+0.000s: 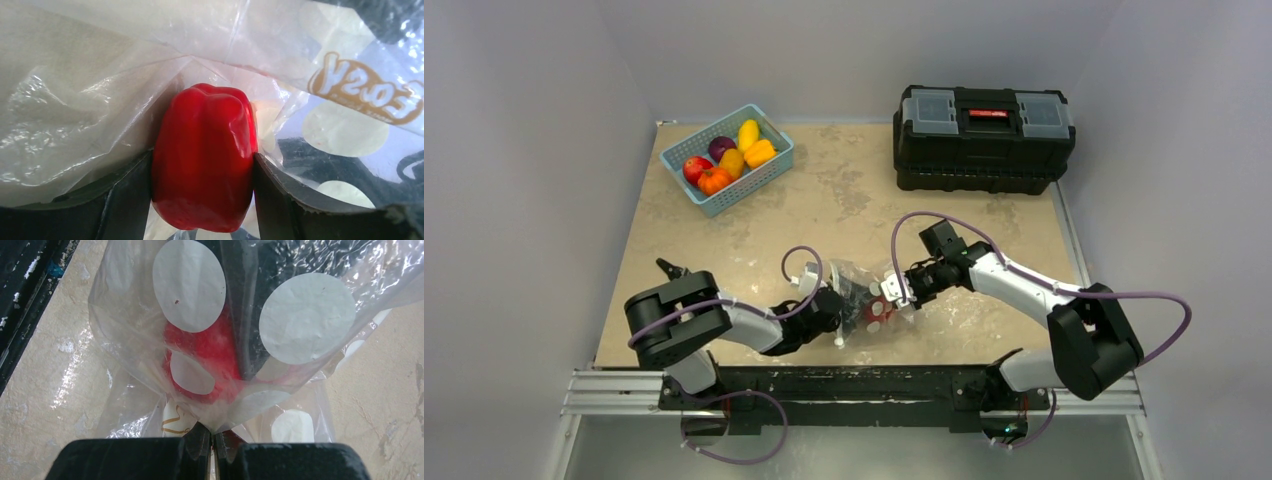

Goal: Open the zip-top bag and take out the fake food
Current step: Pick up the fake vegetable from the zipper food storage bag.

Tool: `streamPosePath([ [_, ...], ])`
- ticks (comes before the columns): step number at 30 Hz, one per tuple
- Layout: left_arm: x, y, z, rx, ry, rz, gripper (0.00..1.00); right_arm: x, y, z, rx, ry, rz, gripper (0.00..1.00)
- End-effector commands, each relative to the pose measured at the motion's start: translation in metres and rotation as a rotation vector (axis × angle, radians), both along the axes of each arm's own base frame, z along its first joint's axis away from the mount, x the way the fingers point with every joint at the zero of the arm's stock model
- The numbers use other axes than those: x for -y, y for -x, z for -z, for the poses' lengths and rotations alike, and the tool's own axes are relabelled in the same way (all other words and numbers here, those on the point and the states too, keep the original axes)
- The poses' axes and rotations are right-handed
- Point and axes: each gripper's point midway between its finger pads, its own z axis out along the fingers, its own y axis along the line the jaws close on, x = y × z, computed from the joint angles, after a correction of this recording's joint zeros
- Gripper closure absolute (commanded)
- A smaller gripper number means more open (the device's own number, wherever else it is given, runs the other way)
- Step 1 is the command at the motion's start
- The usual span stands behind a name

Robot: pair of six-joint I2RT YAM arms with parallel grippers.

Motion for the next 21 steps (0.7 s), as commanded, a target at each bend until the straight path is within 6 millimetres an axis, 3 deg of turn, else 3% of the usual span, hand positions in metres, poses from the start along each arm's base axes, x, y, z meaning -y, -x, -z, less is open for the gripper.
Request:
streamPosePath([
  [1, -0.008, 0.004, -0.014, 0.114, -0.019, 0.052, 0.98, -0.004, 0.000, -0.009, 0.014, -0.024, -0.004, 1.00],
  [6, -0.019, 0.012, -0.025, 0.203, -0.107, 0.141, 1.00, 0.000, -0.006, -0.010, 0.013, -0.022, 0.028, 1.00],
  [21, -0.078, 0.017, -0.054, 0.454, -0.359, 0.215, 1.00, 0.012, -0.015, -0.010, 0.013, -0.022, 0.072, 1.00],
])
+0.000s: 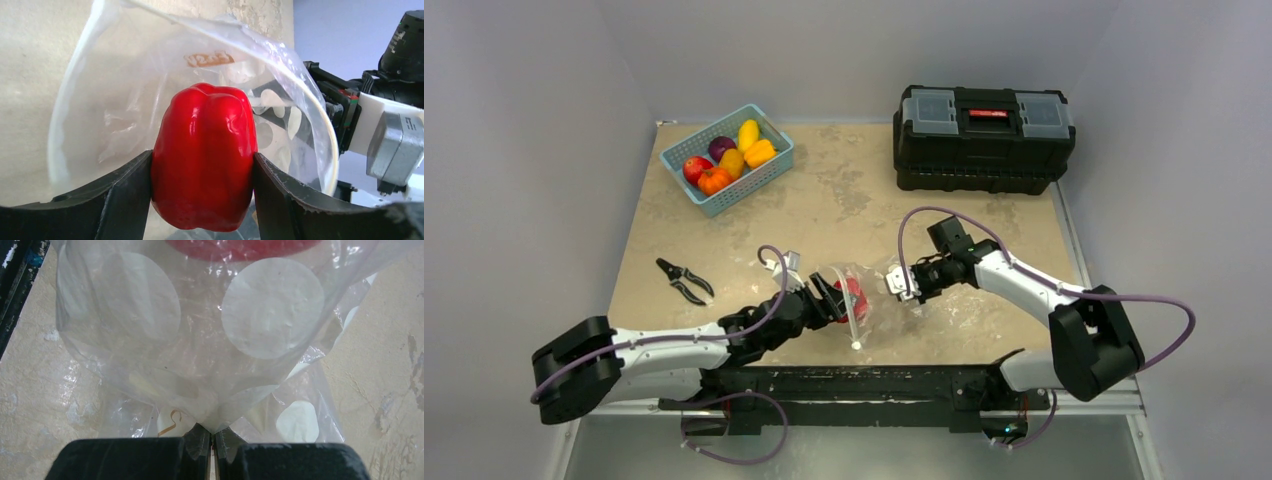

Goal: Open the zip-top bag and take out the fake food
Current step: Pick up the fake vegetable from the zipper food storage bag, then place the fake vegetable in the bin.

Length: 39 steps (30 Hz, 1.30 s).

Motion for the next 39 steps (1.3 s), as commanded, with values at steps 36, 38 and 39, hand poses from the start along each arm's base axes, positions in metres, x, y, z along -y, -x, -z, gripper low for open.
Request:
streamPosePath([
  [36, -0.137, -0.047, -0.091, 0.378, -0.439, -0.205, 1.00, 0.005, -0.006, -0.001, 0.015, 0.006, 0.012, 1.00],
  [38, -0.148, -0.061, -0.102, 0.385, -0.482, -0.256, 1.00, 0.005, -0.005, 0.000, 0.015, 0.007, 0.011, 1.00],
  [39, -0.152, -0.068, -0.106, 0.385, -0.497, -0.269, 1.00, 0.005, -0.005, -0.001, 0.016, 0.006, 0.010, 1.00],
])
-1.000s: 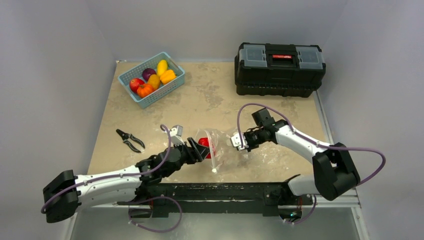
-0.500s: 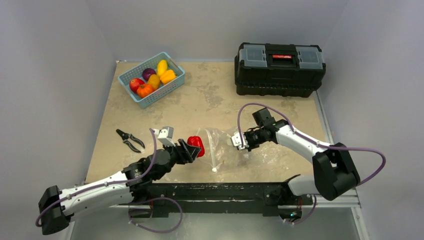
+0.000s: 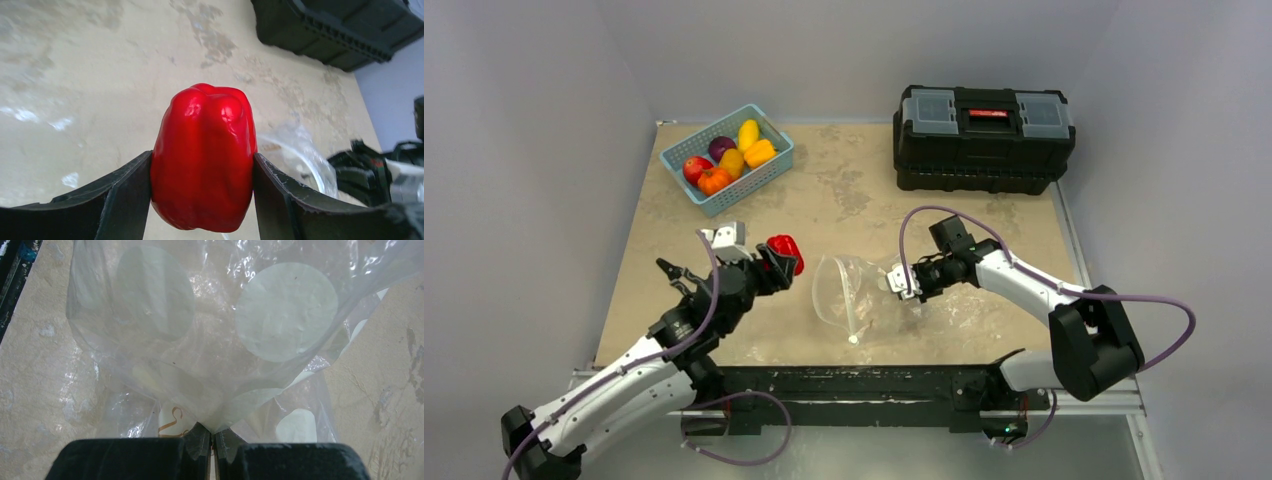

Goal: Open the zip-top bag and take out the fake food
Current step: Place the fake vegetable in the bin.

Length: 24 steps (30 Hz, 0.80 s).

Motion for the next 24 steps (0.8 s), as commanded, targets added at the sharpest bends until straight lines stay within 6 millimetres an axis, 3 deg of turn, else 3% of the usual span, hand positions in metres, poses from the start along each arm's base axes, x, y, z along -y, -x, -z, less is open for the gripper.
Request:
streamPosePath([
  [1, -0.027, -0.035, -0.041, 0.073, -0.085, -0.105, 1.00, 0.001, -0.001, -0.001, 0.011, 0.002, -0.006, 1.00],
  [7, -0.056, -0.089, -0.064, 0.021, -0.061, -0.202, 1.00, 0.001, -0.003, -0.002, 0.017, 0.003, -0.005, 1.00],
  [15, -0.096, -0.163, -0.076, -0.084, -0.111, -0.375, 1.00, 0.001, -0.004, -0.002, 0.018, 0.003, -0.005, 1.00],
  [24, -0.115, -0.230, -0.088, -0.099, -0.155, -0.352, 1.00, 0.002, -0.006, -0.001, 0.022, 0.009, -0.001, 1.00],
])
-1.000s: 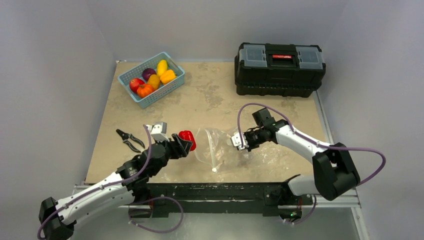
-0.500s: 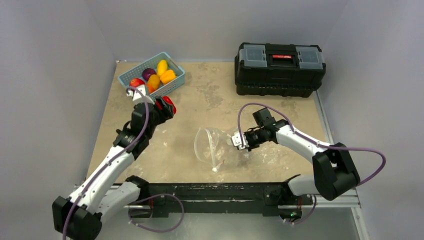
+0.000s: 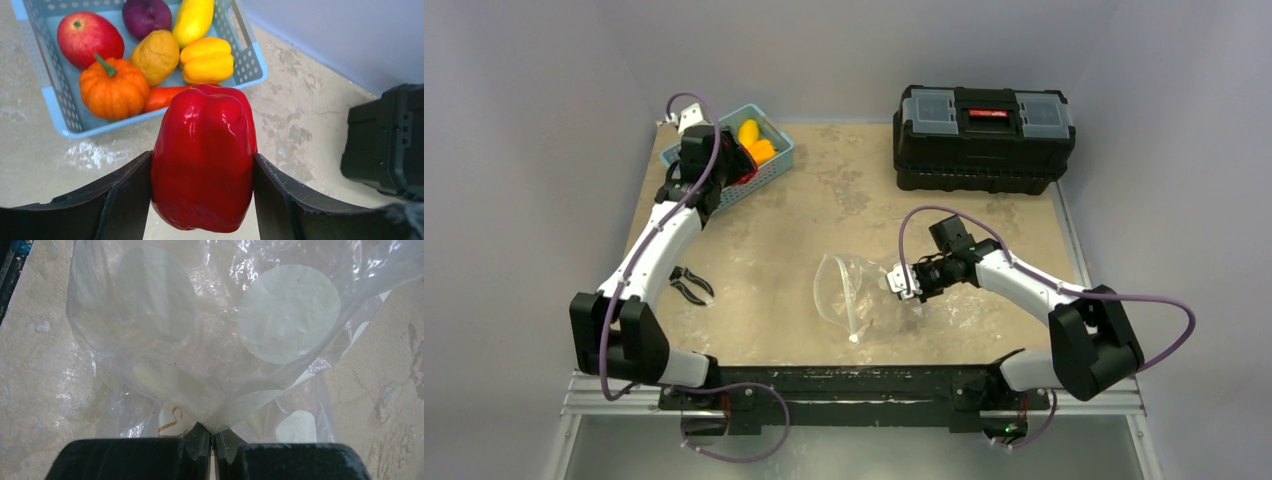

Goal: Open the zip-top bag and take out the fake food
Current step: Place the fake vegetable in the bin.

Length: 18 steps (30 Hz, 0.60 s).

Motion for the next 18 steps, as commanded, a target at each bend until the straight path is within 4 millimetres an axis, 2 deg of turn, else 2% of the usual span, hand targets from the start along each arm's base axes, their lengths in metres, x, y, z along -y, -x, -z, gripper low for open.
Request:
streamPosePath([
  [1, -0.003, -0.031, -0.026, 0.037, -0.043, 0.062, 1.00, -0.001, -0.004, -0.003, 0.016, -0.006, -0.008, 1.00],
  [11, -0.029, -0.086, -0.021, -0.024, -0.154, 0.043, 1.00, -0.001, -0.005, -0.003, 0.017, -0.002, -0.004, 1.00],
  [18, -0.035, -0.117, -0.008, -0.038, -0.201, 0.049, 1.00, -0.001, -0.006, -0.002, 0.016, 0.000, -0.002, 1.00],
])
